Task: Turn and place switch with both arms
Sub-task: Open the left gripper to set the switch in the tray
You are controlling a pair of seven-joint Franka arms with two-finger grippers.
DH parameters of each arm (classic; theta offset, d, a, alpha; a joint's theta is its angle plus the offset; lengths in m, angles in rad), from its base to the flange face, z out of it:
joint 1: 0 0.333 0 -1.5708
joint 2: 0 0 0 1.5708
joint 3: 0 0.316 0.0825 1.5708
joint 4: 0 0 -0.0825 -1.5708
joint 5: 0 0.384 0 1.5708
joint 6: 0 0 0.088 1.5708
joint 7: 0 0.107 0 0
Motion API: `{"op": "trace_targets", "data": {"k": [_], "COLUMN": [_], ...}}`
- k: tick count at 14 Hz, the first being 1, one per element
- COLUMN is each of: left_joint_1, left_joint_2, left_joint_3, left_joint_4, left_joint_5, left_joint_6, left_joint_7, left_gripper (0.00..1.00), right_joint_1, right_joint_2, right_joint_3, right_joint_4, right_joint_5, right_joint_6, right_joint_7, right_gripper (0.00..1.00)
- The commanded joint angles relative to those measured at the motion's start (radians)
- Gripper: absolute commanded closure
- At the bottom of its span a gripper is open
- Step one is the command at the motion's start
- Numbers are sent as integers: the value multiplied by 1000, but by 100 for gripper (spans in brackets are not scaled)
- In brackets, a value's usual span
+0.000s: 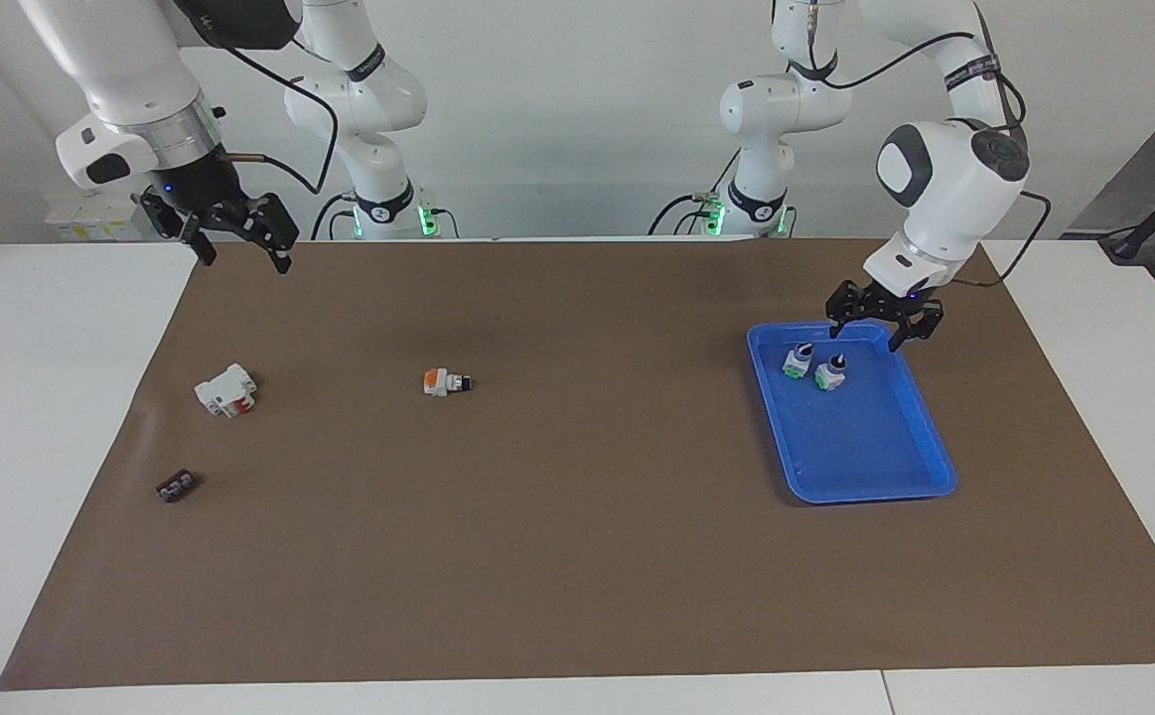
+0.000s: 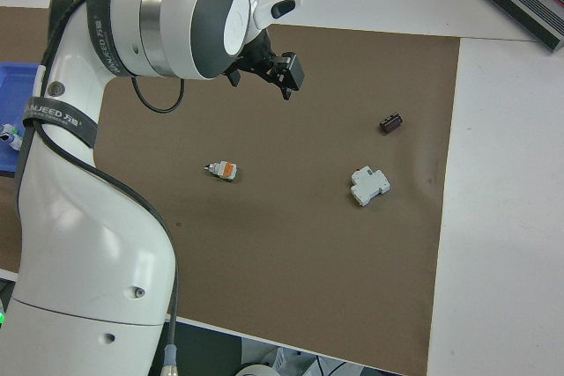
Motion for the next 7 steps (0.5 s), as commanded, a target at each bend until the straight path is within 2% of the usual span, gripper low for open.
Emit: {"op": "trace_targets", "data": {"k": [1,4,7], "left_joint_1": [-3,-6,-6], "left_joint_2": [-15,23,95], "left_joint_3": [-8,-12,-12], "left_joint_4": [124,319,589], "left_joint_5": [21,21,24], "left_joint_6": [-128,-235,-416], "left_joint_7": [-119,-161,-163], "left_gripper": [0,0,0], "right_joint_1": [2,3,3], "right_joint_2": [-17,-20,-20], "right_joint_3": [-4,-1,-1], "right_joint_4": [-13,-13,-13], "right_joint_5": [-12,-9,-9], "right_joint_6": [-2,-4,-4], "right_joint_7": [-18,-17,-17], "right_gripper": [0,0,0]}}
